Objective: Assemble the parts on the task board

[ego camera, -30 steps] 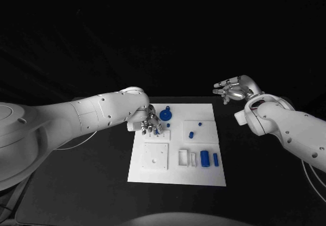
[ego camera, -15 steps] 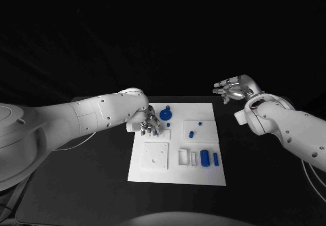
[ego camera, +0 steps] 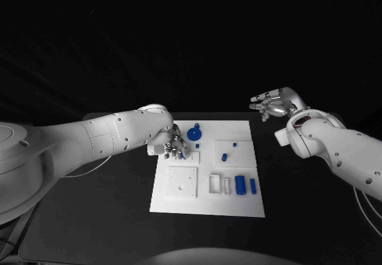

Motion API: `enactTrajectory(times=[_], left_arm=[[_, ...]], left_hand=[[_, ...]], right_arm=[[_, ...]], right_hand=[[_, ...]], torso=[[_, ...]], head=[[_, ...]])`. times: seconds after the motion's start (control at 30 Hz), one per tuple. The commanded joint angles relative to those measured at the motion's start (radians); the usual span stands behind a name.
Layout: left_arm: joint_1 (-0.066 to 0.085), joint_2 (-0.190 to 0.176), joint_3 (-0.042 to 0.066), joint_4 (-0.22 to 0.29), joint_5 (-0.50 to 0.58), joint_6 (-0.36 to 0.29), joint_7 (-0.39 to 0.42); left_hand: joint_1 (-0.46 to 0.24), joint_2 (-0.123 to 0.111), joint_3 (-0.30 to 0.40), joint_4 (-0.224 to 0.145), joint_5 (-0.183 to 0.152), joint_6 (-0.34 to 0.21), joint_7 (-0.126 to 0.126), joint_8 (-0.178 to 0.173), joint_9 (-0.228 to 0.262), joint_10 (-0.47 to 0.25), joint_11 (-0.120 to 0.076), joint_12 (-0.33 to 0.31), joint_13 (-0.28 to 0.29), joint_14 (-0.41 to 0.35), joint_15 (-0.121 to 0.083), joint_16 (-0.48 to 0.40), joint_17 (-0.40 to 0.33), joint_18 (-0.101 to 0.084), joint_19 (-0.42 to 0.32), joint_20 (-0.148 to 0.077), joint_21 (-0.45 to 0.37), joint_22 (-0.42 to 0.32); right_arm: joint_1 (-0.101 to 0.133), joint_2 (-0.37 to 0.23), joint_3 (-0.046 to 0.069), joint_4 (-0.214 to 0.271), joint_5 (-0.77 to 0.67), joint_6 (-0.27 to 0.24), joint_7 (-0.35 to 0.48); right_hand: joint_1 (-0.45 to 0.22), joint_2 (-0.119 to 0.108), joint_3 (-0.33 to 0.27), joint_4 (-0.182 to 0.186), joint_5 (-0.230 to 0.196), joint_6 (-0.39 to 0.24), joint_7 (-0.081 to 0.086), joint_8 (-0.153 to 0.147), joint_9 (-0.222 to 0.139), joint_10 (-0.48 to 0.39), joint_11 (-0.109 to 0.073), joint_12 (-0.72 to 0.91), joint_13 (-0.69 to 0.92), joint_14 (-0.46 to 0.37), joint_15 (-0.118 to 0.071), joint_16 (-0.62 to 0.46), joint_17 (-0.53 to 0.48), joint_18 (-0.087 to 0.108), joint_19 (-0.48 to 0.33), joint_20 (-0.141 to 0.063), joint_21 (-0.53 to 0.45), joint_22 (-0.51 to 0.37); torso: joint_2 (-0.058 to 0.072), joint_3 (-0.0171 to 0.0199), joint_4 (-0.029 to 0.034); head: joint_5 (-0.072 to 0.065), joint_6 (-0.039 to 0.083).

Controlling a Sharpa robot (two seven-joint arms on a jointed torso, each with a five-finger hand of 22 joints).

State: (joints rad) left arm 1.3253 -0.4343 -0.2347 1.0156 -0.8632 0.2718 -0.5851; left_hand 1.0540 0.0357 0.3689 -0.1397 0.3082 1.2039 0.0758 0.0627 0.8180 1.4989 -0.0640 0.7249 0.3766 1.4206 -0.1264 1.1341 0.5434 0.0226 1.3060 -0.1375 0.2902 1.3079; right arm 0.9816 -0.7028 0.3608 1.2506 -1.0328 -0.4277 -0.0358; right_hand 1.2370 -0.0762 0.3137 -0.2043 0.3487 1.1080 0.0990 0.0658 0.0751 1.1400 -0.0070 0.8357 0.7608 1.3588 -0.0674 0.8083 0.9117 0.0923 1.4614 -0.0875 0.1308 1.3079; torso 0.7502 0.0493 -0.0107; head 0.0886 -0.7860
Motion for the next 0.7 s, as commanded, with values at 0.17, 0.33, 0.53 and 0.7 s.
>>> enactTrajectory(times=[0.17,0.33,0.53,0.7], left_arm=[[-0.009,-0.001,0.0,0.003,-0.007,-0.018,0.009],[-0.01,-0.002,0.0,0.006,-0.007,-0.02,0.011],[-0.011,-0.004,0.0,0.008,-0.007,-0.023,0.013],[-0.011,-0.004,0.0,0.012,-0.008,-0.021,0.015]], left_hand=[[0.003,0.011,0.096,-0.089,0.002,0.14,-0.112,0.004,0.001,0.014,-0.037,-0.003,0.001,-0.003,-0.007,-0.001,0.002,-0.014,-0.006,-0.004,0.004,0.015],[0.003,0.011,0.096,-0.089,0.002,0.14,-0.112,0.004,0.001,0.014,-0.037,-0.003,0.001,-0.003,-0.007,-0.001,0.002,-0.014,-0.006,-0.004,0.004,0.015],[0.004,0.01,0.096,-0.088,0.001,0.14,-0.112,0.004,-0.001,0.014,-0.036,-0.003,0.001,-0.002,-0.007,-0.001,0.002,-0.014,-0.005,-0.004,0.003,0.015],[0.004,0.01,0.096,-0.088,0.001,0.14,-0.112,0.004,-0.001,0.014,-0.036,-0.003,0.001,-0.002,-0.007,-0.001,0.002,-0.014,-0.005,-0.004,0.003,0.015]], right_arm=[[0.0,0.001,0.001,0.001,-0.005,0.009,0.003],[0.0,0.001,0.001,0.001,-0.005,0.01,0.003],[0.0,0.0,0.001,0.0,-0.005,0.01,0.003],[0.0,0.001,0.001,0.0,-0.005,0.01,0.003]], right_hand=[[-0.007,0.002,0.001,-0.003,0.002,-0.002,0.0,-0.003,0.001,0.001,-0.001,0.003,-0.001,-0.01,0.0,-0.001,-0.001,0.007,0.012,0.002,-0.004,0.014],[-0.007,0.002,0.001,-0.003,0.002,-0.002,0.0,-0.003,0.001,0.001,-0.001,0.003,-0.001,-0.01,0.0,-0.001,-0.001,0.007,0.012,0.002,-0.004,0.014],[-0.007,0.002,0.001,-0.003,0.002,-0.002,0.0,-0.003,0.001,0.001,-0.001,0.003,-0.001,-0.01,0.0,-0.001,-0.001,0.007,0.012,0.002,-0.004,0.014],[-0.007,0.002,0.001,-0.003,0.002,-0.002,0.0,-0.003,0.001,0.001,-0.001,0.003,-0.001,-0.01,0.0,-0.001,-0.001,0.007,0.012,0.002,-0.004,0.014]], torso=[[0.0,0.0,0.0002],[0.0,0.0002,-0.0004],[0.0,0.0006,-0.0003],[0.0,0.0004,-0.0008]], head=[[-0.001,-0.002],[0.0,-0.004],[0.0,-0.004],[0.0,-0.005]])
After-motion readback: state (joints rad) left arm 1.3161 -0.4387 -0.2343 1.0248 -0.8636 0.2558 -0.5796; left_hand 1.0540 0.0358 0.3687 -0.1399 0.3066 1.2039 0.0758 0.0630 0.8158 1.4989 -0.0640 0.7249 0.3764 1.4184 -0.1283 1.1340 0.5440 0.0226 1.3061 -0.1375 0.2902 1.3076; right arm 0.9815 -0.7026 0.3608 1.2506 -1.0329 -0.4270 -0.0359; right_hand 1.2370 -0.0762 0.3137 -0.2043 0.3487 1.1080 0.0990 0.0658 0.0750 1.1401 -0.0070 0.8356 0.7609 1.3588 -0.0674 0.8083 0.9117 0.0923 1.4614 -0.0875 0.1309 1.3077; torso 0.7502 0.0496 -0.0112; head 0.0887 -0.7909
